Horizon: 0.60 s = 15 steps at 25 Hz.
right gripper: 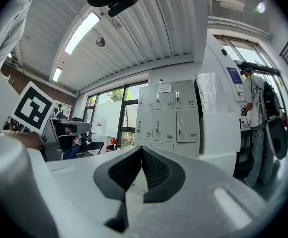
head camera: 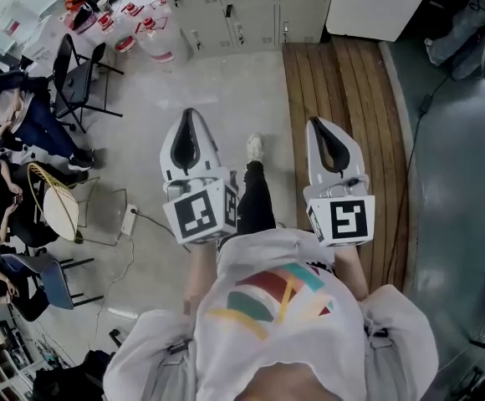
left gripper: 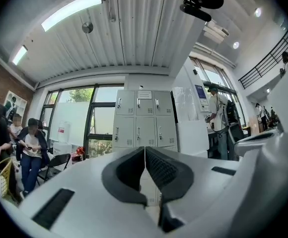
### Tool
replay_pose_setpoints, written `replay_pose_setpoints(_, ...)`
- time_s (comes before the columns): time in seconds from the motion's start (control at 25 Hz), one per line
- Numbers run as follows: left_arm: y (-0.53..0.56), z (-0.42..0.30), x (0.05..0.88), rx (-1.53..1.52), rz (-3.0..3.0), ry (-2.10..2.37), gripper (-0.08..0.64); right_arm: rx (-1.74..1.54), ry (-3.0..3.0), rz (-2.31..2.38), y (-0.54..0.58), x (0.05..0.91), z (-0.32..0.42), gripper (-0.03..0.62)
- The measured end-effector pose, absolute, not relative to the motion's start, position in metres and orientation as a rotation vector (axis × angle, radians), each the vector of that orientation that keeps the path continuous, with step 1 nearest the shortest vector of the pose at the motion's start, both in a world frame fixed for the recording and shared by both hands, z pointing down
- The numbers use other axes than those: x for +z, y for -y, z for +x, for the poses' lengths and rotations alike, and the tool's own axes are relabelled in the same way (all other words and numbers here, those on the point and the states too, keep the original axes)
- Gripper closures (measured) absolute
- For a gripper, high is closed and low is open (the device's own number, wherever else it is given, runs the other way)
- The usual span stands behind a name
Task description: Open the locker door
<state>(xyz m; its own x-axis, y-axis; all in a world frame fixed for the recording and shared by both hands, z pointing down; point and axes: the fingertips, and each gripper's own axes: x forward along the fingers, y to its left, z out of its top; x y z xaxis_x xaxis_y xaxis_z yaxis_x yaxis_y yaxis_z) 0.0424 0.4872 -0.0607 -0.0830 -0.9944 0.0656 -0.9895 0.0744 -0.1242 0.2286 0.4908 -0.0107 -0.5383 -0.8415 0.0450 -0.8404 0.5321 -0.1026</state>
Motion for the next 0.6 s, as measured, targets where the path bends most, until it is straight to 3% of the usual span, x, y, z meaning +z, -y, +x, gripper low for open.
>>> replay_pose_setpoints(0.24, -0.369, -0.001, -0.029, -0.192, -2.124, -2.259, 0.541, -0.11, -2.703, -1.621, -0.395, 0.013, 0.206, 0.588)
replay_pose_setpoints(0.6, -0.113, -0.054, -0.026, -0.163, -2.199, -2.203, 0.541, -0.074, -2.654, -1.725, -0.157, 0.006, 0.156, 0.588)
